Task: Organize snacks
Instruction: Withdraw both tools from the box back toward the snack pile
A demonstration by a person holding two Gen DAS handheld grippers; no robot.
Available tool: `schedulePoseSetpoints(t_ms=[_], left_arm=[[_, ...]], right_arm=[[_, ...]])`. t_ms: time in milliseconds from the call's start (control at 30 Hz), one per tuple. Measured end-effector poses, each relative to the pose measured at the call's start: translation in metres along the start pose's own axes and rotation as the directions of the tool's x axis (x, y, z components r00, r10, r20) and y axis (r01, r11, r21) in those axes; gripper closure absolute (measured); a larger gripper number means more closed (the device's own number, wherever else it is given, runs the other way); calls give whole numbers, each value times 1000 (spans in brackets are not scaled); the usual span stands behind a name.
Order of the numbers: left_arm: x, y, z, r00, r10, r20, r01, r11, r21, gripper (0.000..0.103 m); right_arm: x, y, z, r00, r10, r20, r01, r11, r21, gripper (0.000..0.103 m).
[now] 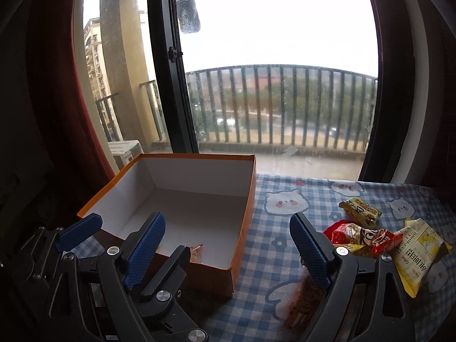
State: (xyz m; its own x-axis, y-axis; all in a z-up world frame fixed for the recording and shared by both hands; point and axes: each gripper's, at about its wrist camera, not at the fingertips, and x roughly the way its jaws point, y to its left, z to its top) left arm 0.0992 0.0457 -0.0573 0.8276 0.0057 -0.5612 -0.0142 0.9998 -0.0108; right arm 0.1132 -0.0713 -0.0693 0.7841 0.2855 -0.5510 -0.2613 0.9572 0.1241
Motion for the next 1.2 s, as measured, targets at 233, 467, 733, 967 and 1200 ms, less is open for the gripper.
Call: schedulePoseSetpoints(t_ms=[233, 467, 733, 967, 1200], left_arm=[[-17, -27, -16, 998, -69, 5, 69, 998, 3, 4], [-30, -62, -43, 994, -106, 11, 106, 994, 38, 4], [-39, -97, -77, 986, -165, 12, 165, 985, 53, 4], [-30, -122, -117, 979, -195, -57, 200, 973, 112, 4], [-12, -133, -152, 963, -221, -153, 237, 967, 94, 4]], right_arm=[[-34, -24, -15, 999, -23, 24, 23, 1000, 0, 12], [-58, -50, -41, 999, -46, 21, 46, 999, -10, 12], [-80, -76, -80, 998, -65, 8, 65, 998, -5, 12], [-83, -99, -124, 996, -88, -25, 88, 996, 29, 12], [-70, -115, -161, 991, -94, -91, 100, 993, 63, 12]])
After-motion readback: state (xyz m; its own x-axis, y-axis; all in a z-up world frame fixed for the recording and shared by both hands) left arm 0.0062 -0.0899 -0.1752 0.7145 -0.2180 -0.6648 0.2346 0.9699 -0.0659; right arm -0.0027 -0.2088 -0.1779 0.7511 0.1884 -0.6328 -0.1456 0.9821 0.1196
